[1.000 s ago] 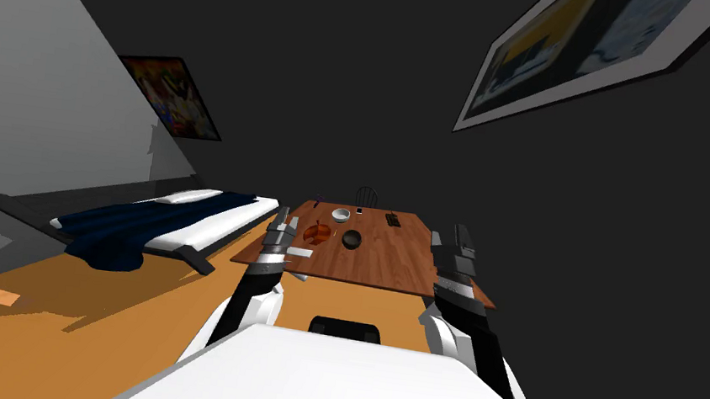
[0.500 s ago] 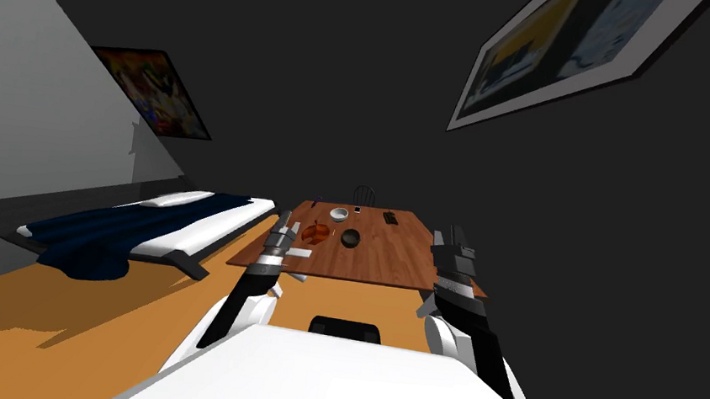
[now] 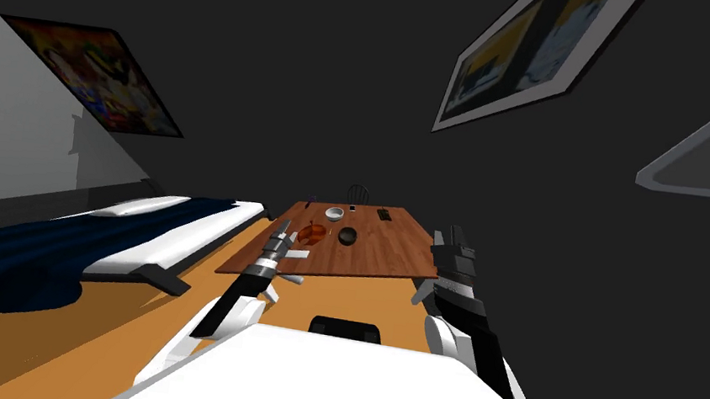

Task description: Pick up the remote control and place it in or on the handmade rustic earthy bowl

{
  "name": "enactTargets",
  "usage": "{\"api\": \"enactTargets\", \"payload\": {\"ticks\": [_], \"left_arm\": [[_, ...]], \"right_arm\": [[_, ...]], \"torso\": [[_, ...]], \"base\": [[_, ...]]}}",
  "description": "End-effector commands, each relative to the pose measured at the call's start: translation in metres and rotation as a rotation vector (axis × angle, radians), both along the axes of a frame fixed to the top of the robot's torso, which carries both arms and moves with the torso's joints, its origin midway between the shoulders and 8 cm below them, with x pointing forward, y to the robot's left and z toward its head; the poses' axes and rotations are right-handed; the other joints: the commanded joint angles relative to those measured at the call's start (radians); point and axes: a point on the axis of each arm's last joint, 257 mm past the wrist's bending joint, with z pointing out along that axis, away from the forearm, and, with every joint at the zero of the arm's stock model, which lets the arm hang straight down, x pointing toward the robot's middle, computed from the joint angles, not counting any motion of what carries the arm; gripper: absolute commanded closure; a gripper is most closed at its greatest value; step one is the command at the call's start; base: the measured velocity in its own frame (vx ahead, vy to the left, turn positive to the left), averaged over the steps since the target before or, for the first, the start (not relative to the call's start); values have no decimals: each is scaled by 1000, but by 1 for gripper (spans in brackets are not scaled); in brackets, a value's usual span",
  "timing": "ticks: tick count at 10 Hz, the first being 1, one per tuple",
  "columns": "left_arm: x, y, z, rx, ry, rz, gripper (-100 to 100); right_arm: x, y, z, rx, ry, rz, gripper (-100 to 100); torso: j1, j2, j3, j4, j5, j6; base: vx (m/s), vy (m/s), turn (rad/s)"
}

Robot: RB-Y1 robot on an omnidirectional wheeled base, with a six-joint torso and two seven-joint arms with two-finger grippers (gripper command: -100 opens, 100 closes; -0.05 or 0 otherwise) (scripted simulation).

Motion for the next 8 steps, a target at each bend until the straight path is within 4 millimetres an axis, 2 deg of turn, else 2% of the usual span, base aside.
{"api": "enactTargets", "payload": {"ticks": [1,3,4,6,7,8], "left_arm": [[2,2,-9,-20,33,-3,-100],[5,22,-44,-48,139,-1,-100],[5,22,-45,-63,141,-1,-100],[4,46,-84,-100,260,12,-100],[4,46,-84,-117,260,11,-100],[2,59,-105,-139,323,22,-100]], "right_arm": [[0,0,0,0,0,0,0],[0,0,0,0,0,0,0],[0,0,0,0,0,0,0],[0,0,0,0,0,0,0],[0,0,0,0,0,0,0],[0,0,0,0,0,0,0]], "torso": [[0,0,0,0,0,0],[-1,-1,-1,0,0,0],[-1,-1,0,0,0,0],[-1,-1,-1,0,0,0],[0,-1,-1,0,0,0],[-1,-1,-1,0,0,-1]], "base": [[-36,54,-58],[-42,49,-197],[-34,48,-81],[-39,56,-221],[-46,54,-114],[-37,49,-187]]}}
